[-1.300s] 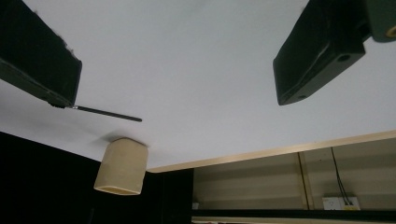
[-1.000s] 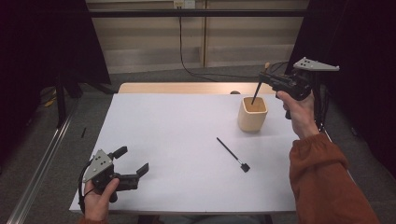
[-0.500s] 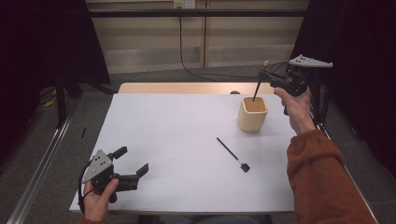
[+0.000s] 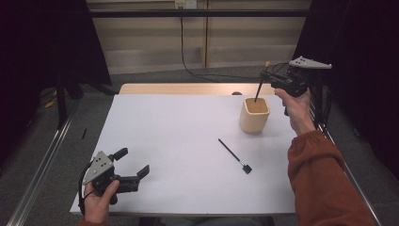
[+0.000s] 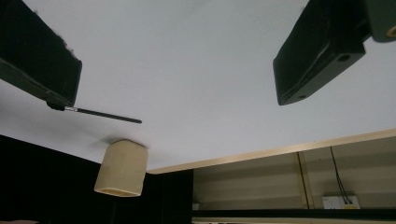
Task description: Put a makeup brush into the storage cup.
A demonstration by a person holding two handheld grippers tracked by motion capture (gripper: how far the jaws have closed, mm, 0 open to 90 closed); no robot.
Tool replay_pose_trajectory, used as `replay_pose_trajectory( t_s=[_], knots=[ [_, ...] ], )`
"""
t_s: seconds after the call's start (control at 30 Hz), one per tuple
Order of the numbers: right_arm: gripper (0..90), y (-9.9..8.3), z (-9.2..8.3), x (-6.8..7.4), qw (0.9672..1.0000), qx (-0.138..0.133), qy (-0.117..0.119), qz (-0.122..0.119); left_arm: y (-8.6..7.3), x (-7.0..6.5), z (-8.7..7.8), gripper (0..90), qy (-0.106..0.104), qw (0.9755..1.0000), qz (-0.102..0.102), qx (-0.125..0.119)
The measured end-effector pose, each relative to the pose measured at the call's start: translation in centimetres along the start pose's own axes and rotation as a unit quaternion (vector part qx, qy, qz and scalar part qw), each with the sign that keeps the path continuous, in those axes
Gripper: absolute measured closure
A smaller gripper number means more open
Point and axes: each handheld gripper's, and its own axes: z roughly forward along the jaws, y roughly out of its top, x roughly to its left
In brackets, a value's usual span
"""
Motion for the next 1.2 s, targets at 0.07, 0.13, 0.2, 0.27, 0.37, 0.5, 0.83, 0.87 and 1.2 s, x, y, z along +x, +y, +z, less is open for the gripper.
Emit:
replay_pose_trajectory(
  t_s=[0.07, 0.13, 0.2, 0.27, 0.37, 0.5, 0.83, 0.87, 1.2],
  knots=[
    [84.6, -0.3, 0.1, -0.2, 1.0000, 0.003, -0.002, 0.001, 0.0, 0.0, 0.0, 1.1, 0.000, 1.0000, 0.001, 0.000],
    [84.6, -0.6, 0.1, 0.0, 1.0000, 0.003, 0.001, 0.002, 0.0, 0.0, -0.1, 1.1, 0.001, 1.0000, 0.001, 0.000],
    [84.6, -0.8, 0.1, 0.2, 1.0000, 0.004, 0.003, -0.006, 0.0, 0.1, -0.1, 1.1, 0.001, 1.0000, 0.001, 0.001],
    [84.6, -1.1, 0.1, 0.2, 1.0000, 0.006, 0.001, -0.003, 0.0, 0.0, -0.1, 1.1, 0.001, 1.0000, 0.001, 0.001],
    [84.6, -1.6, 0.1, -0.2, 0.9999, 0.008, -0.004, 0.005, 0.0, 0.0, -0.1, 1.1, 0.001, 1.0000, 0.001, 0.000],
    [84.6, -2.1, 0.0, -0.5, 0.9999, 0.012, -0.006, 0.004, 0.0, 0.0, 0.0, 1.1, 0.001, 1.0000, 0.001, -0.001],
    [84.6, -3.5, 0.3, -0.8, 0.9998, 0.015, -0.007, 0.011, 0.0, 0.0, 0.0, 1.1, -0.002, 1.0000, 0.004, 0.003],
    [84.6, -3.6, 0.4, -0.8, 0.9998, 0.017, -0.007, 0.012, 0.0, 0.0, 0.0, 1.2, -0.003, 1.0000, 0.006, 0.003],
    [84.6, -5.0, 1.0, -1.0, 0.9995, 0.024, -0.010, 0.014, 0.0, 0.0, 0.1, 1.1, -0.001, 1.0000, 0.003, 0.002]
  ],
)
